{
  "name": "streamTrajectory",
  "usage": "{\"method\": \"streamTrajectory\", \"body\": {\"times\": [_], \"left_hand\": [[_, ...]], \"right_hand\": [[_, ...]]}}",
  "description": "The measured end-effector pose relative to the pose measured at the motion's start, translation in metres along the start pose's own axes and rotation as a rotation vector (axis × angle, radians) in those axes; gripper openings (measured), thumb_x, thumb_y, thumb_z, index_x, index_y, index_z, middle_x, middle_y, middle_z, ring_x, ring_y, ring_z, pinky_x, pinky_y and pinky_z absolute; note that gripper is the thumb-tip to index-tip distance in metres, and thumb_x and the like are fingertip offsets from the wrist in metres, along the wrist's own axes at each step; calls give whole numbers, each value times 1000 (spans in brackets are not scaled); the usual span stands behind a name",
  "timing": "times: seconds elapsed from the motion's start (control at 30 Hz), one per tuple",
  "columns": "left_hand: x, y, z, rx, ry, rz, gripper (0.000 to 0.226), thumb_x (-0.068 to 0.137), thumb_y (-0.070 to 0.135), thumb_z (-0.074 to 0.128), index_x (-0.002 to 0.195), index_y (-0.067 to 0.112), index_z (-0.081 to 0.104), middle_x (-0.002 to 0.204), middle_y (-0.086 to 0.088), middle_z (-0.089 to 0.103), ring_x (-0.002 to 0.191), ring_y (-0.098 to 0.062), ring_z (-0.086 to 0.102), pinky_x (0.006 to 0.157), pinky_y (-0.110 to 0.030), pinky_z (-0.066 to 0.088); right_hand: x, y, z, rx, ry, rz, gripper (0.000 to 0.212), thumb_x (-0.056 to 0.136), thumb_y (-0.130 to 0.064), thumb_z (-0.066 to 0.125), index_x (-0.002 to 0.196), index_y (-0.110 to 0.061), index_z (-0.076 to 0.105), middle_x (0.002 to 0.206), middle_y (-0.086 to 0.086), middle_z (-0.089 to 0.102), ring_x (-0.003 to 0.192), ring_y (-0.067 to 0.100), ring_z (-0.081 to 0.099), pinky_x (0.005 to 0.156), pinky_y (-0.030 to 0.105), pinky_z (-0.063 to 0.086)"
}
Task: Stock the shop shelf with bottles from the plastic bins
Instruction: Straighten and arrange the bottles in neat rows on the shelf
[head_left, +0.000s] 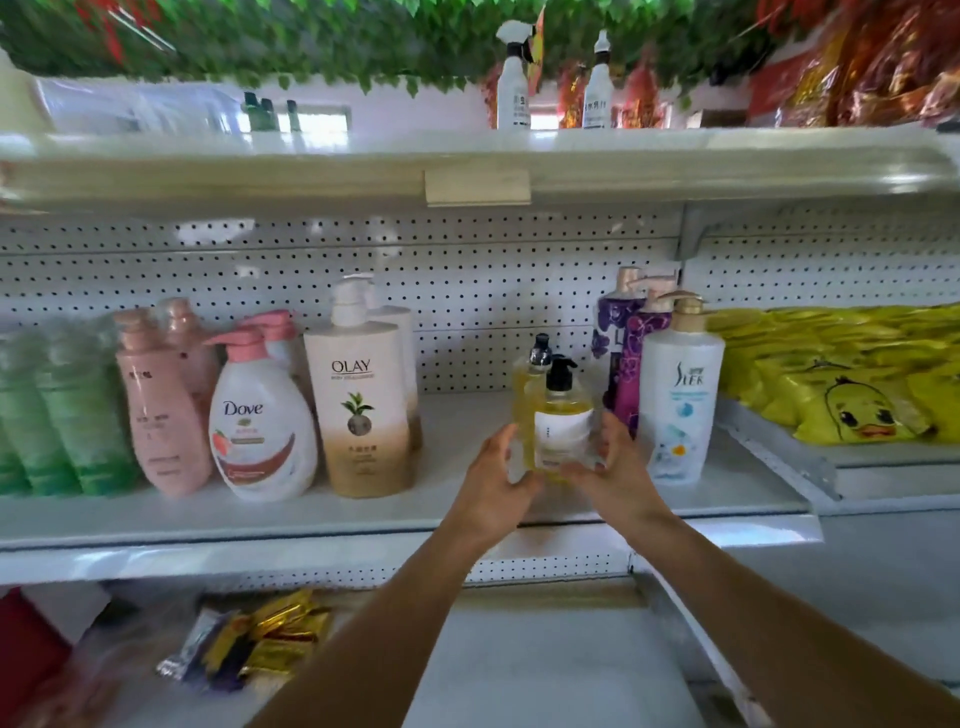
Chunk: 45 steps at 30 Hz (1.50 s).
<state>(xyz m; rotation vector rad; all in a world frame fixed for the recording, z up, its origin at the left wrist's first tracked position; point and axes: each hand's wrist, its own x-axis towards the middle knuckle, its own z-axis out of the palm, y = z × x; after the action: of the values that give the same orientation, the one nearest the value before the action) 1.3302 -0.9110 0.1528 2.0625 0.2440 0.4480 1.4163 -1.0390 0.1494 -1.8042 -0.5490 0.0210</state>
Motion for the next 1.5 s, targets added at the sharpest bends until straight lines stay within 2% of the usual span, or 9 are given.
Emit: {"method": "streamTrajectory", "body": {"times": [0.1,0.27,0.43,0.6,0.87,1.0,1.13,1.27,1.5], "left_hand": [[17,-1,12,-72,36,-50,80,86,37,69,151,25,23,153,7,33,137,-14,35,114,-39,32],[43,-2,19,-165,36,-46,84,82,25,75,149,32,25,131,23,37,122,2,35,97,-16,33],[68,7,21,-505,41,-190,80,77,64,59,147,38,31,147,17,38,129,-4,37,102,-23,27],[86,5,32,-518,55,-271,75,80,83,27,136,39,50,135,6,58,121,-12,53,96,-28,34],[90,25,0,-235,-62,-52,104,61,77,61,149,50,12,160,16,9,146,-13,12,115,-44,18],[106,44,-20,-75,-135,1,102,62,73,63,148,50,15,160,18,11,147,-15,12,115,-46,20],[121,62,-28,132,-228,78,92,66,74,62,146,51,22,160,12,14,146,-18,18,113,-44,24],[134,70,-32,147,-184,50,65,88,72,36,145,39,36,151,16,30,138,-11,29,111,-40,24],[190,55,-28,236,-90,103,44,79,25,78,120,22,66,129,2,62,120,-14,56,108,-34,40]], "right_hand": [[17,5,-1,44,-67,36,76,75,-11,78,137,-26,37,126,-7,56,117,12,54,101,31,41],[32,10,-2,152,-96,32,67,87,-12,64,144,-30,34,129,-8,54,121,13,50,105,32,39],[51,3,1,594,-4,212,25,101,-35,39,101,-27,63,110,-1,66,96,11,58,100,34,40],[73,5,8,523,-6,344,56,97,-63,25,119,-28,62,120,3,65,114,22,57,112,43,35],[71,21,2,469,-218,144,75,73,-90,36,131,-45,55,135,-11,58,130,11,48,114,48,29],[60,26,-11,381,-308,38,76,74,-52,76,140,-41,39,139,-11,54,127,9,51,105,38,40],[54,21,-9,172,-283,56,81,69,-3,84,129,-26,35,111,-10,58,98,-2,55,64,6,47],[54,23,-2,111,-218,77,83,61,-11,90,125,-22,38,109,-6,60,98,4,58,64,11,50],[54,23,4,109,-132,29,67,58,-8,91,99,-31,43,103,-3,63,93,6,63,62,14,51]]}}
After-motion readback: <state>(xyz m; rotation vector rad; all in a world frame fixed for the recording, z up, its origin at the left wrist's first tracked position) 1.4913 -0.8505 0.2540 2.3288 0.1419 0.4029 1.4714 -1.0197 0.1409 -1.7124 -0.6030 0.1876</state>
